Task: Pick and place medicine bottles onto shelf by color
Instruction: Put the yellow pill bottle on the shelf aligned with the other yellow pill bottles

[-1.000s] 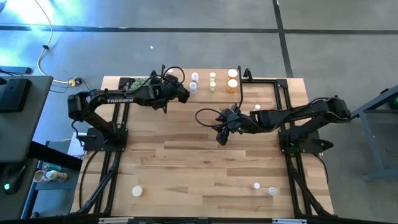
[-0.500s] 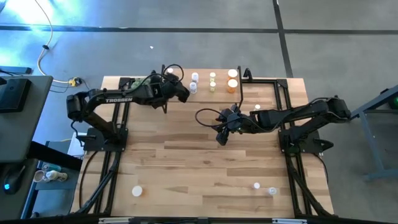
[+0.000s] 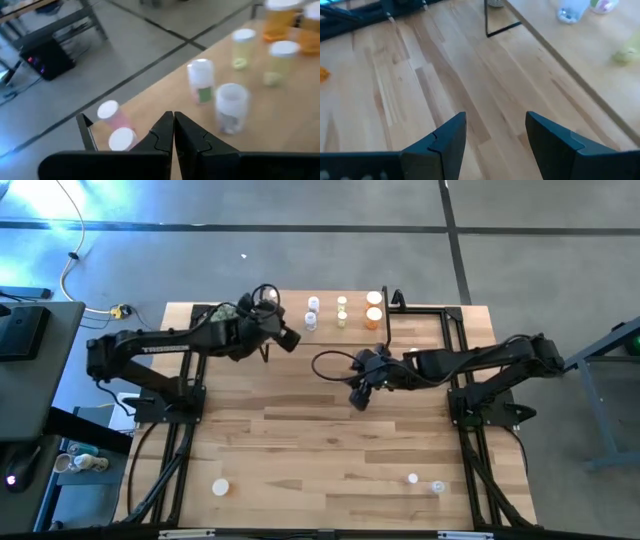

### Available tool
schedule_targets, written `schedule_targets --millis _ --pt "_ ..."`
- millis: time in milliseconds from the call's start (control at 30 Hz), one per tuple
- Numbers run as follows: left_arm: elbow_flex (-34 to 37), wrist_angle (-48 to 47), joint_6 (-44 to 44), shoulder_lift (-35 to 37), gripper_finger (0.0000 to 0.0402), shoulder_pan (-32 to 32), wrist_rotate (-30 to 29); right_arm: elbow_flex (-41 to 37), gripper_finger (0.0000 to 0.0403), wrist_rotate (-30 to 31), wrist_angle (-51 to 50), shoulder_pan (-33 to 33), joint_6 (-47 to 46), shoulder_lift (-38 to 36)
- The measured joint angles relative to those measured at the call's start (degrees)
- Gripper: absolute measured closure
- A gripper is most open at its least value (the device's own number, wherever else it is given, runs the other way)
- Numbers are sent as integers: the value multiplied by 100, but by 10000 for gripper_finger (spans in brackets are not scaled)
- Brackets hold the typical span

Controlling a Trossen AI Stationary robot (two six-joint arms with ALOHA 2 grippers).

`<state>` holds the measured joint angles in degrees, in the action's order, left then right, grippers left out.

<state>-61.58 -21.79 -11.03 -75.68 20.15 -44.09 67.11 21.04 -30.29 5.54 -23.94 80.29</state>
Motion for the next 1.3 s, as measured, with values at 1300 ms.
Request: schedule_targets --millis 1300 --pt "3189 2591 1963 2900 397 -1078 3418 100 207 1851 -4563 -1800 -2306 -895"
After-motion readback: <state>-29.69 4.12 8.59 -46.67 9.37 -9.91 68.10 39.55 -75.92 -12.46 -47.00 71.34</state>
